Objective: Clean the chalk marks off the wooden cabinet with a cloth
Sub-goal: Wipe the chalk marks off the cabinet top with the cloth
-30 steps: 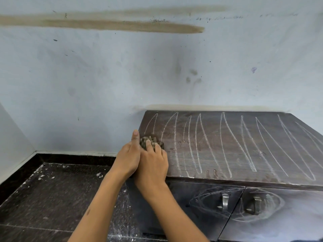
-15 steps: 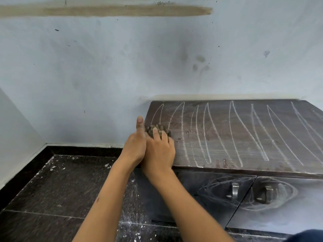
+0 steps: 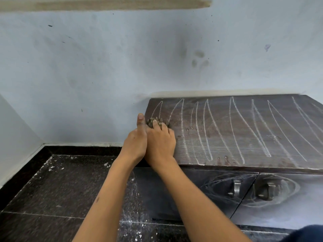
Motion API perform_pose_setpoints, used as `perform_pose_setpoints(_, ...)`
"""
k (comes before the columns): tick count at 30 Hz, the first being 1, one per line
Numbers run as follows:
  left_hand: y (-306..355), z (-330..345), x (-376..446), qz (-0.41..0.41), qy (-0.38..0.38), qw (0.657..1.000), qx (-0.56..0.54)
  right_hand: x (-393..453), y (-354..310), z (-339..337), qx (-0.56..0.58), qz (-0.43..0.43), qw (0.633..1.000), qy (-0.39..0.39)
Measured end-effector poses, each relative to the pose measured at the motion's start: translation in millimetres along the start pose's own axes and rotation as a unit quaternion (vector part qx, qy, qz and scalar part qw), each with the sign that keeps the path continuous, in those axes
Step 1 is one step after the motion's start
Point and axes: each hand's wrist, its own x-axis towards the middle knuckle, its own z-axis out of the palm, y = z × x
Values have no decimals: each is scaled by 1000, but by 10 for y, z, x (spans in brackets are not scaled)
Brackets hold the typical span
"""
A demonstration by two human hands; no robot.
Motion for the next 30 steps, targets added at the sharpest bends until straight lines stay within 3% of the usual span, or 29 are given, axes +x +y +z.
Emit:
perform_pose_setpoints(5, 30, -36, -58, 11, -1, 1000, 6, 128, 30, -35, 0, 12, 1000, -28)
perform_pose_setpoints(11, 36, 8, -12, 23, 15, 1000, 10, -474, 41, -26, -9, 23, 997, 76)
perform_pose_setpoints(15, -12, 16, 15, 23, -9, 999, 20, -45, 17, -11, -11, -17, 1000, -23)
perform_pose_setpoints(19, -14, -42, -8, 14, -8, 999, 40, 26, 5, -7, -13, 8, 999, -44)
perform_pose_setpoints(22, -72, -79, 27, 8, -12, 998, 54, -389, -25, -13, -14, 22, 998, 58)
perform_pose_setpoints(24, -130, -95, 65, 25, -16, 994, 106, -559, -47, -9, 15, 32, 996, 76)
perform_pose_setpoints(26, -195, -115, 104, 33, -12, 985, 166, -457, -26, -35, 11, 20, 998, 63)
perform_pose_setpoints(30, -255, -152, 88, 48, -10, 968, 246, 246, 16, -3, 7, 7, 999, -36)
